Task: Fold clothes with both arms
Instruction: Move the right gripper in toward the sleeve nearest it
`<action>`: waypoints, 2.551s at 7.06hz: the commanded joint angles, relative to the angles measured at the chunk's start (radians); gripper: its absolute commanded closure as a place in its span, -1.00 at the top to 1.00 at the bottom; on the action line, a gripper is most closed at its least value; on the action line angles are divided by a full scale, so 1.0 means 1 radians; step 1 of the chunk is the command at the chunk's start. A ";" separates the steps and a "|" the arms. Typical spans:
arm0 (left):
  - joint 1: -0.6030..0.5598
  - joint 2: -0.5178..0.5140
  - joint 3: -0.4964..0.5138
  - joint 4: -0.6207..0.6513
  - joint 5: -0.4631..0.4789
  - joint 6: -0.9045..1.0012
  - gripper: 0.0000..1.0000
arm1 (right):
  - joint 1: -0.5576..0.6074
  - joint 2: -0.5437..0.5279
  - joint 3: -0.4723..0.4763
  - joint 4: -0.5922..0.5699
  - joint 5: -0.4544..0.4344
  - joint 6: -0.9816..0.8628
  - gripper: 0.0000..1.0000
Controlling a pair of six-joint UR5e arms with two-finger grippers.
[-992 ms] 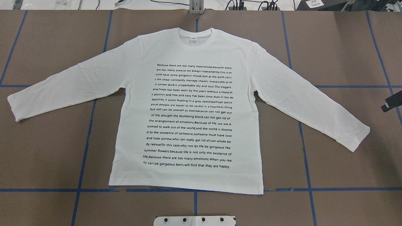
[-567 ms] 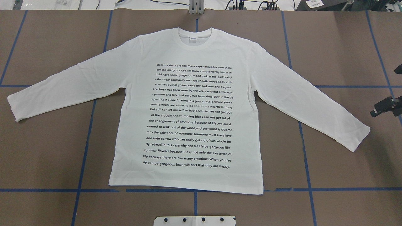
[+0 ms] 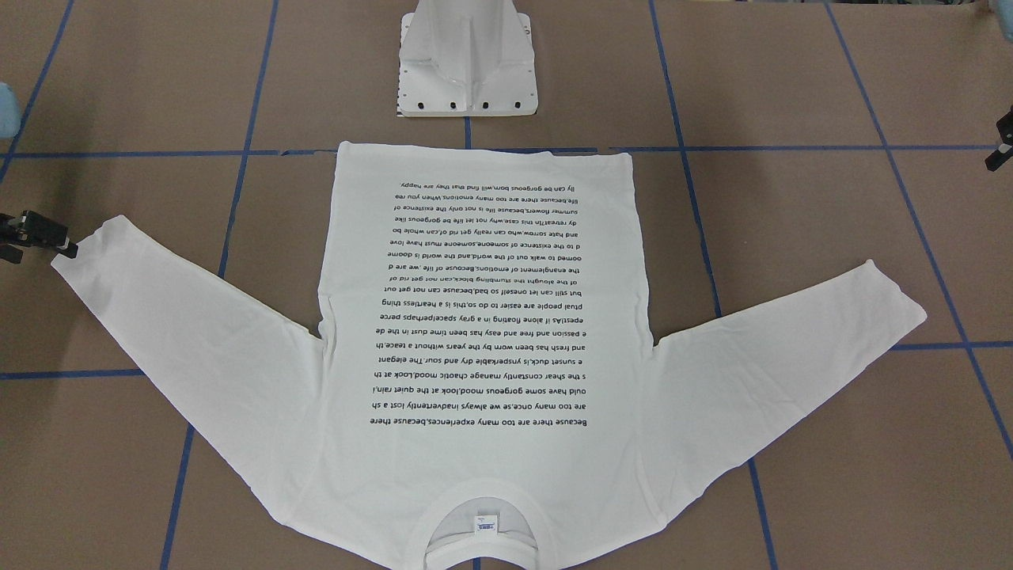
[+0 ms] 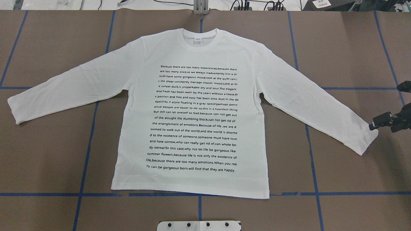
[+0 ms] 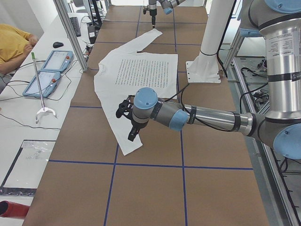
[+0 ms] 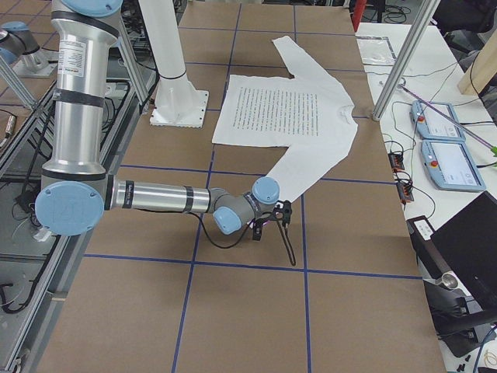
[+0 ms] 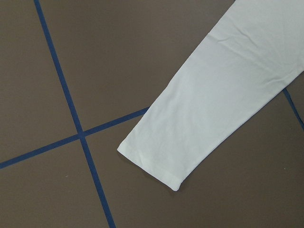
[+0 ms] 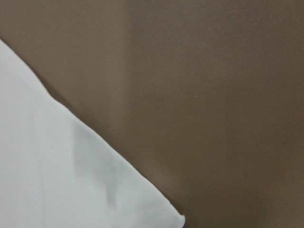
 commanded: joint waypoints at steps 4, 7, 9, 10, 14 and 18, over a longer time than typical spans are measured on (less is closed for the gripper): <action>0.000 0.000 -0.005 -0.001 0.000 0.002 0.99 | -0.011 -0.014 -0.038 0.155 -0.004 0.256 0.28; 0.000 0.002 -0.011 -0.001 0.000 0.002 0.99 | -0.017 -0.006 -0.041 0.155 -0.007 0.258 0.18; 0.000 0.003 -0.013 -0.001 0.000 0.003 0.99 | -0.020 -0.003 -0.042 0.155 -0.009 0.258 0.18; 0.000 0.003 -0.014 -0.001 0.000 0.005 0.99 | -0.023 -0.002 -0.042 0.155 -0.009 0.258 0.18; -0.002 0.005 -0.021 -0.001 0.000 0.006 0.99 | -0.028 0.000 -0.044 0.153 -0.010 0.256 -0.19; -0.002 0.005 -0.021 -0.001 0.000 0.006 0.99 | -0.031 0.003 -0.041 0.153 -0.009 0.256 -1.00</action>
